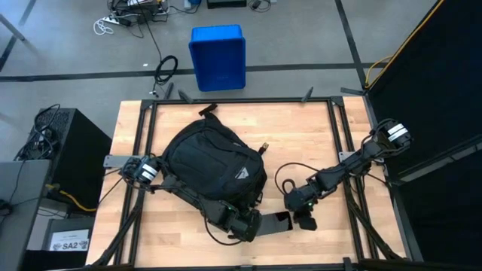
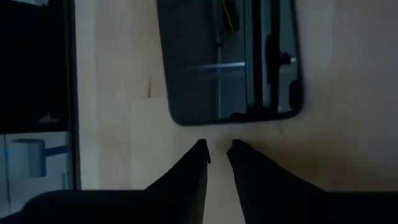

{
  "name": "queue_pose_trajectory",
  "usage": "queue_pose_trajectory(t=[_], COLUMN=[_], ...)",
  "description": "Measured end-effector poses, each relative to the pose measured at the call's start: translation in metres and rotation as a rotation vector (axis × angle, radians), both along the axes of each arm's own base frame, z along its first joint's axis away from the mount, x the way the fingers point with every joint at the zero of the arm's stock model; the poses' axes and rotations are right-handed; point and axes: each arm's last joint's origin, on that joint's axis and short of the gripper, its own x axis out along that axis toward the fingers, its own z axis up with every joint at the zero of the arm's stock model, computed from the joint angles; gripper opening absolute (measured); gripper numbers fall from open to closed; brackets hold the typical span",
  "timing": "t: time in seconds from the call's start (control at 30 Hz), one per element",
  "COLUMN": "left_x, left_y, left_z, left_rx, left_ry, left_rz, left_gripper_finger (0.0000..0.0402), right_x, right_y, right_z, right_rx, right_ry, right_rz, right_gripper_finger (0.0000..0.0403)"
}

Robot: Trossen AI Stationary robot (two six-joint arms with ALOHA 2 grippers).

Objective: Unpack backpack
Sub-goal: Put the blue cellphone into the black backpack

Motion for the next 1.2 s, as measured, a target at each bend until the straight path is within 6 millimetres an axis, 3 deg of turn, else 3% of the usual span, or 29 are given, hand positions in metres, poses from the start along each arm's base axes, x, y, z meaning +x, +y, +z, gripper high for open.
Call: queue_pose_trajectory(t=[0.23,0.37,0.47,0.53,0.67,0.93,1.07,1.2], left_x=[0.001,-0.01,-0.016,-0.015,-0.02,-0.034,-0.038,-0.036], left_y=[-0.004,-0.006,-0.009,-0.014,-0.023,-0.038,-0.036,-0.034], left_z=[0.009,0.032,0.052,0.055,0.049,0.031,0.022,0.02], left_rx=[-0.005,0.016,-0.037,-0.088,-0.181,-0.138,-0.092,-0.076], left_ry=[0.001,0.092,0.047,0.023,0.072,0.087,0.108,0.097], left_rz=[-0.01,0.026,0.069,0.057,0.031,-0.06,-0.085,-0.104], left_gripper_finger=[0.0227,0.0227,0.0227,0.0227,0.0227,0.0227,0.0227,0.0227], right_x=[0.005,0.013,0.018,0.022,0.02,-0.015,-0.021,-0.02], right_y=[-0.004,-0.007,-0.002,0.005,0.016,0.03,0.033,0.033], right_z=[0.002,0.009,0.02,0.028,0.039,0.028,0.023,0.02], right_rx=[-0.088,-0.155,-0.224,-0.275,-0.381,-0.654,-0.688,-0.661], right_ry=[-0.124,-0.128,-0.169,-0.22,-0.232,-0.156,-0.193,-0.226], right_rz=[0.077,0.059,0.092,0.128,0.142,0.306,0.371,0.368], right_gripper_finger=[0.0052,0.0045,0.0035,0.0029,0.0018,0.0003,0.0004,0.0033])
